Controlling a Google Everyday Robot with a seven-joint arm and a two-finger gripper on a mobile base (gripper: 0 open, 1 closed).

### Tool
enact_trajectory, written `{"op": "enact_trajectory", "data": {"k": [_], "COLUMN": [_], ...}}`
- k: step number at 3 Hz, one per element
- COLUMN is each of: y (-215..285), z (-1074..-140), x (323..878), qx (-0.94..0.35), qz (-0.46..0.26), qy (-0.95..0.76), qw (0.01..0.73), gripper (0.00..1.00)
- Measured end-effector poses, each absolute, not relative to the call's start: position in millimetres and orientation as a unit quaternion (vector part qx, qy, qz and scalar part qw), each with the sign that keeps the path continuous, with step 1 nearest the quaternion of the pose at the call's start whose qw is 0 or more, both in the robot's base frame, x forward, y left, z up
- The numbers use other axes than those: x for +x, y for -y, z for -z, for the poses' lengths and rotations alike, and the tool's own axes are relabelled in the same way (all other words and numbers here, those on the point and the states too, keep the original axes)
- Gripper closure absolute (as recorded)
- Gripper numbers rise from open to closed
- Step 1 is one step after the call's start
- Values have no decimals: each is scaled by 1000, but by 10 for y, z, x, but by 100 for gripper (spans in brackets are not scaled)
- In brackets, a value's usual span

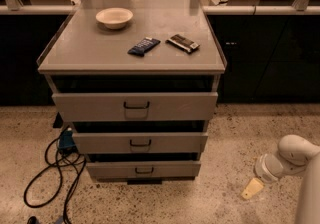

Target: Open bottom drawer

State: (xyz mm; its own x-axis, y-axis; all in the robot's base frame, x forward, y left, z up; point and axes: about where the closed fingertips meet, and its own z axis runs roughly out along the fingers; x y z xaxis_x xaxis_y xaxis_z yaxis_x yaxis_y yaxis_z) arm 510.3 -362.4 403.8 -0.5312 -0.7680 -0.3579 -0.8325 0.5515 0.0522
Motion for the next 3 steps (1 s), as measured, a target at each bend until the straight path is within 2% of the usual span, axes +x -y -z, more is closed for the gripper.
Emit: {"op": "enact_trajectory", "data": {"k": [1,2,3], "y": [3623,3577,3265], "z": [-4039,-3862,-3472], "x": [5105,5043,4941], "qx": [-461,-481,-496], "qz": [-109,-152,-258], "qy": [-868,-850,-802], "qw": [148,153,211], "gripper": [0,0,0]}}
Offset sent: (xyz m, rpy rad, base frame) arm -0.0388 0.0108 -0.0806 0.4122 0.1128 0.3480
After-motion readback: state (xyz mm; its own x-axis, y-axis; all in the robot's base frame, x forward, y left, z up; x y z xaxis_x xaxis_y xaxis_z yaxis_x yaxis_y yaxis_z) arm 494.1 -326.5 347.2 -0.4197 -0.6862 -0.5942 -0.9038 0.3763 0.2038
